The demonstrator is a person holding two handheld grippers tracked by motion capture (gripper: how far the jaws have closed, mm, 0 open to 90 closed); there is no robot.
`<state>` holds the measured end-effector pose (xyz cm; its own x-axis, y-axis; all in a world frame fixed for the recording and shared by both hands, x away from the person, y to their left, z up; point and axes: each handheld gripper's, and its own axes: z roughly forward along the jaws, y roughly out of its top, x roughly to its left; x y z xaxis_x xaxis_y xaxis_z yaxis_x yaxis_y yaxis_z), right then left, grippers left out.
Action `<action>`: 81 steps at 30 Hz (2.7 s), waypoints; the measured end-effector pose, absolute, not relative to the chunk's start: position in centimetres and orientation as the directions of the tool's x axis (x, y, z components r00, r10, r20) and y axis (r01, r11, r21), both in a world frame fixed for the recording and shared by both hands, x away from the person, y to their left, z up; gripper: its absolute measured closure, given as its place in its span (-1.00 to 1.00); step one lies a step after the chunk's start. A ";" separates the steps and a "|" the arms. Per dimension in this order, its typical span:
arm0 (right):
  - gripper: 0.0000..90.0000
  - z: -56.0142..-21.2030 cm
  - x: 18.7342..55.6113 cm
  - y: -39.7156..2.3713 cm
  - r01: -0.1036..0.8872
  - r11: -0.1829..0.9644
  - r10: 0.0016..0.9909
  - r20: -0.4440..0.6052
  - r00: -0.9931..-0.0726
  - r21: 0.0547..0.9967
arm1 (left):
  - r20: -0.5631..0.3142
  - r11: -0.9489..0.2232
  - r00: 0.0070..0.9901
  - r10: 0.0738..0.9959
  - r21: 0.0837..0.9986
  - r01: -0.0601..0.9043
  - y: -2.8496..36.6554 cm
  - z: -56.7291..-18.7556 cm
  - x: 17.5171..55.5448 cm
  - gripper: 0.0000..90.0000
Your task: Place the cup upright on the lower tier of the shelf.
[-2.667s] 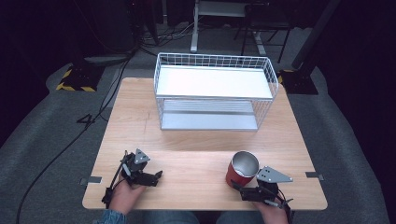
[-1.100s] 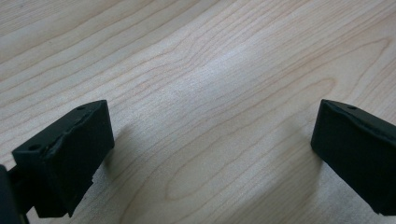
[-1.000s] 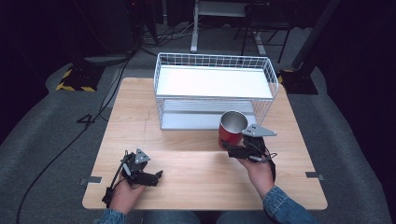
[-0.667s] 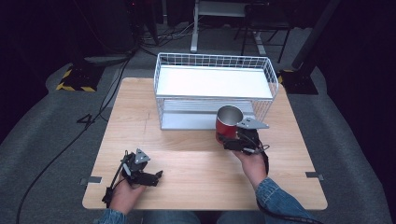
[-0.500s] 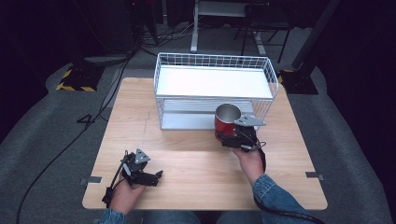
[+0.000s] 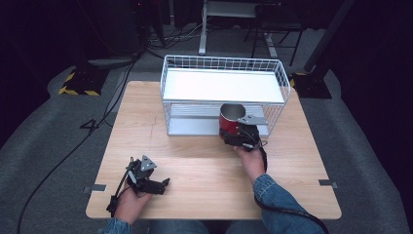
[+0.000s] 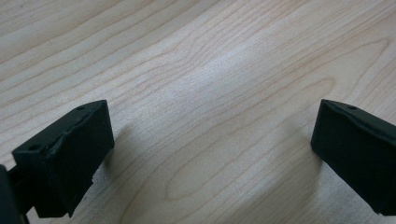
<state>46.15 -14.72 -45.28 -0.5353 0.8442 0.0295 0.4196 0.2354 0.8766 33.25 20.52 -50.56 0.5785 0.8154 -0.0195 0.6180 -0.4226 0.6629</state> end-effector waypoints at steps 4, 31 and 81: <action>-0.63 -45.5 47.0 -14.0 0.417 0.228 0.848 0.030 -0.529 0.880 | -0.020 -0.422 0.578 0.816 0.663 0.619 20.5 -50.6 33.2 -1.00; -0.64 -47.3 51.7 -11.1 0.399 0.204 0.871 0.020 -0.491 0.894 | -0.020 -0.423 0.579 0.815 0.662 0.618 20.5 -50.6 33.2 -1.00; -0.67 -43.5 45.0 -16.3 0.389 0.275 0.806 0.010 -0.592 0.879 | -0.016 -0.427 0.581 0.814 0.662 0.616 20.5 -50.5 33.3 -1.00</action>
<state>45.00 -16.33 -43.52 -0.5922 0.8057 0.0102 0.3891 0.2749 0.8792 33.25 20.47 -50.54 0.5807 0.8140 -0.0156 0.6162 -0.4270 0.6618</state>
